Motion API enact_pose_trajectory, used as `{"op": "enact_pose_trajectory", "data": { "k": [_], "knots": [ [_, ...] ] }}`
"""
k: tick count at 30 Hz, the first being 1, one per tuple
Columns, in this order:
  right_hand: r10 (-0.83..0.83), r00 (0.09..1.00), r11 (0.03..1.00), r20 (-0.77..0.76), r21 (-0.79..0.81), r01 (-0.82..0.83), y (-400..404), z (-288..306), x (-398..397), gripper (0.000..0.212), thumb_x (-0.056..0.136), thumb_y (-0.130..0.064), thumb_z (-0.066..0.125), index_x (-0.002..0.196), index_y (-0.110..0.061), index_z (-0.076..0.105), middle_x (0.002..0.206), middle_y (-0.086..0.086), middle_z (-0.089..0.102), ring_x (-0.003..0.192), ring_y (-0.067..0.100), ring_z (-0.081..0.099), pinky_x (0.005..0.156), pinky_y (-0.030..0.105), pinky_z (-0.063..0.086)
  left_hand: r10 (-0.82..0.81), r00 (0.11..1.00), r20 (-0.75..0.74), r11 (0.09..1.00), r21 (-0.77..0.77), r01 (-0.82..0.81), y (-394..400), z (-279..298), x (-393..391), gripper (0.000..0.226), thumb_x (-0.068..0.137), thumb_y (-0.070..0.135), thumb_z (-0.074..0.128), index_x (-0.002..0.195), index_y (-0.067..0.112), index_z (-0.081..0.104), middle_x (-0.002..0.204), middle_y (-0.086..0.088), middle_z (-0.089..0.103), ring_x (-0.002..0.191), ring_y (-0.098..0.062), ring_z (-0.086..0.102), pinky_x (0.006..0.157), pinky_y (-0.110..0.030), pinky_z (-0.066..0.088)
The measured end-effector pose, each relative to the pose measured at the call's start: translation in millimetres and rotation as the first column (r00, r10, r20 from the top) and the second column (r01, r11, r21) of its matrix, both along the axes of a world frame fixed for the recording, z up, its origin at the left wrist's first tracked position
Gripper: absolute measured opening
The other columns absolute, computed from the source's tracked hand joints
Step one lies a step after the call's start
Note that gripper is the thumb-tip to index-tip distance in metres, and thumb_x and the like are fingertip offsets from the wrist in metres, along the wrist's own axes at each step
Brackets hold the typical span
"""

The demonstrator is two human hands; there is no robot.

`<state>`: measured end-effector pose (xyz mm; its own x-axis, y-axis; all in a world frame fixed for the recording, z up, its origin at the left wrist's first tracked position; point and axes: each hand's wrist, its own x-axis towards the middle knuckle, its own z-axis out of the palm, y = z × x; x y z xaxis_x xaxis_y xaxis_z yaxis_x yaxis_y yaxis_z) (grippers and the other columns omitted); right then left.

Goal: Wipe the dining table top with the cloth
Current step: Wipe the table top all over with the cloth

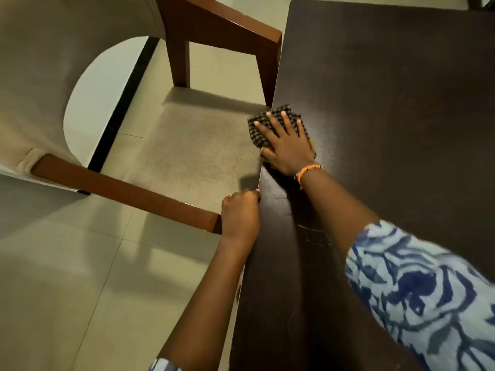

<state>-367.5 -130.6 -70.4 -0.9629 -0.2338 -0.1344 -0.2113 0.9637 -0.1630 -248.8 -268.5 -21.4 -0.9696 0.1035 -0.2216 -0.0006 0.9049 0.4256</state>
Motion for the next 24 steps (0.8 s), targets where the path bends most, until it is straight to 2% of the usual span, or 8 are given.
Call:
{"op": "enact_pose_trajectory", "data": {
  "k": [2, 6, 8, 11, 14, 18, 21, 24],
  "knots": [
    [0.069, 0.998, 0.997, 0.006, -0.023, -0.069, -10.0, 1.1, 34.7, 0.062, 0.091, -0.042, 0.04, 0.148, -0.036, 0.015, 0.16, 0.0, 0.008, 0.147, 0.029, 0.0, 0.116, 0.054, -0.001, -0.048, 0.999, 0.015, 0.998, -0.051, 0.049, -1.6, 4.4, -1.6, 0.025, 0.094, 0.012, 0.042, 0.103, 0.015, 0.065, 0.101, -0.009, 0.067, 0.095, -0.028, 0.06, 0.093, -0.041, 0.04],
    [0.174, 0.985, 0.984, 0.018, -0.051, -0.173, -21.6, 1.6, 94.2, 0.062, 0.09, -0.044, 0.041, 0.147, -0.037, 0.018, 0.16, -0.002, 0.011, 0.147, 0.028, 0.002, 0.116, 0.052, -0.003, -0.04, 0.999, 0.023, 0.99, -0.138, 0.043, -11.3, 9.7, 8.5, 0.023, 0.092, 0.022, 0.046, 0.087, 0.013, 0.067, 0.093, -0.01, 0.07, 0.086, -0.029, 0.063, 0.077, -0.035, 0.044],
    [0.195, 0.981, 0.979, 0.02, -0.064, -0.194, -21.0, 1.8, 115.3, 0.062, 0.09, -0.044, 0.041, 0.147, -0.037, 0.017, 0.16, -0.002, 0.011, 0.147, 0.027, 0.001, 0.116, 0.051, -0.003, -0.015, 0.999, 0.039, 0.993, -0.12, 0.02, -13.0, 10.9, 23.0, 0.022, 0.09, 0.022, 0.048, 0.087, 0.01, 0.065, 0.093, -0.013, 0.069, 0.085, -0.033, 0.063, 0.07, -0.035, 0.044],
    [0.184, 0.983, 0.981, 0.015, -0.061, -0.183, -6.0, 1.8, 139.5, 0.064, 0.089, -0.044, 0.041, 0.147, -0.04, 0.013, 0.16, -0.004, 0.009, 0.148, 0.025, 0.001, 0.118, 0.05, 0.001, -0.01, 0.998, 0.056, 0.998, -0.063, 0.014, -10.0, 8.2, 42.5, 0.016, 0.089, 0.015, 0.046, 0.094, 0.009, 0.06, 0.102, -0.013, 0.062, 0.09, -0.033, 0.061, 0.068, -0.036, 0.044],
    [0.086, 0.996, 0.995, 0.017, -0.05, -0.085, 25.1, 3.3, 159.6, 0.066, 0.088, -0.043, 0.043, 0.146, -0.042, 0.014, 0.16, -0.005, 0.009, 0.147, 0.025, 0.003, 0.117, 0.048, 0.001, -0.003, 0.997, 0.082, 1.0, 0.004, 0.003, -9.1, 3.9, 50.5, 0.022, 0.089, 0.01, 0.048, 0.11, 0.011, 0.055, 0.112, -0.011, 0.058, 0.096, -0.032, 0.06, 0.07, -0.035, 0.044],
    [-0.144, 0.99, 0.99, 0.004, 0.01, 0.144, 87.5, 6.0, 186.2, 0.066, 0.088, -0.04, 0.047, 0.146, -0.04, 0.015, 0.159, -0.002, 0.015, 0.147, 0.027, 0.006, 0.117, 0.048, 0.006, 0.073, 0.991, 0.117, 0.989, 0.117, -0.086, -13.0, -0.1, 53.4, 0.038, 0.086, 0.006, 0.054, 0.123, 0.013, 0.053, 0.117, -0.009, 0.058, 0.095, -0.031, 0.061, 0.079, -0.043, 0.053],
    [-0.345, 0.938, 0.939, 0.016, 0.012, 0.345, 123.4, 8.5, 205.6, 0.065, 0.09, -0.036, 0.048, 0.147, -0.039, 0.016, 0.159, 0.0, 0.015, 0.147, 0.028, 0.005, 0.117, 0.049, 0.006, 0.118, 0.983, 0.143, 0.96, 0.238, -0.15, -18.6, -6.1, 51.8, 0.038, 0.084, 0.004, 0.058, 0.121, 0.014, 0.056, 0.11, -0.006, 0.06, 0.084, -0.022, 0.061, 0.073, -0.036, 0.054],
    [-0.512, 0.859, 0.859, 0.009, -0.01, 0.512, 112.8, 7.3, 212.8, 0.063, 0.09, -0.035, 0.047, 0.147, -0.038, 0.018, 0.159, 0.001, 0.014, 0.147, 0.029, 0.004, 0.117, 0.053, 0.005, 0.139, 0.969, 0.205, 0.913, 0.352, -0.205, -23.1, -11.8, 48.4, 0.04, 0.082, -0.001, 0.061, 0.119, 0.013, 0.058, 0.106, -0.009, 0.06, 0.077, -0.022, 0.06, 0.069, -0.036, 0.056]
  ]
}}
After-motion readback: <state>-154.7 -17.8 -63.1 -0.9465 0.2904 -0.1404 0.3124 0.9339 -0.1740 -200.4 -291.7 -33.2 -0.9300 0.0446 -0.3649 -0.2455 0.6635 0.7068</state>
